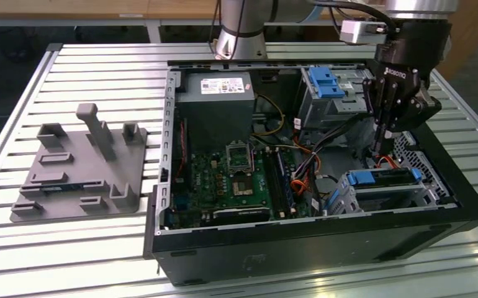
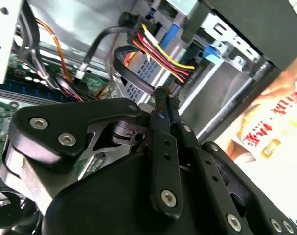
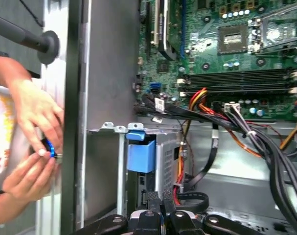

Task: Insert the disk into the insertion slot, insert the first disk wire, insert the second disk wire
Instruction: 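Insert the second disk wire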

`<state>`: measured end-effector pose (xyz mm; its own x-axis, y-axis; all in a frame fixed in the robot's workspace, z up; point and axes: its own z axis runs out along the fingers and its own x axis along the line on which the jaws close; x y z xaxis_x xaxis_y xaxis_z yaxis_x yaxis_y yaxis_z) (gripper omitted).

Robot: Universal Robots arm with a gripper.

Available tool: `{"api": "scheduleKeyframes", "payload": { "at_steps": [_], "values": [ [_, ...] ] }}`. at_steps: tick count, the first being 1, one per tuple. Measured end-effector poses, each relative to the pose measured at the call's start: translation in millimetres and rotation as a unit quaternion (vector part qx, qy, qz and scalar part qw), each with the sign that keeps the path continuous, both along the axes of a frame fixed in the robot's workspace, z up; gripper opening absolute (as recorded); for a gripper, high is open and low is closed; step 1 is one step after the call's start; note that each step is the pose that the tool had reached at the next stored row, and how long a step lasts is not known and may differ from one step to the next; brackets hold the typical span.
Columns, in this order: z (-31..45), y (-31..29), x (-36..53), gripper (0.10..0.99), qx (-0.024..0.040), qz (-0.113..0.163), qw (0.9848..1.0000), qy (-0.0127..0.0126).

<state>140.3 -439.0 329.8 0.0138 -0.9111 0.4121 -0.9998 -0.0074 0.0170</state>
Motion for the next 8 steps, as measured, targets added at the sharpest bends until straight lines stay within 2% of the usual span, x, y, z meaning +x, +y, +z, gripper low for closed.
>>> {"api": "scheduleKeyframes", "payload": {
  "at_steps": [4, 8],
  "values": [
    [0.0, -4.4, 0.0, 0.145, 0.0240, 0.000, 0.9997, 0.0000],
    [0.1, -10.0, 0.0, 0.145, 0.0408, 0.000, 0.9992, 0.0000]
  ]
}}
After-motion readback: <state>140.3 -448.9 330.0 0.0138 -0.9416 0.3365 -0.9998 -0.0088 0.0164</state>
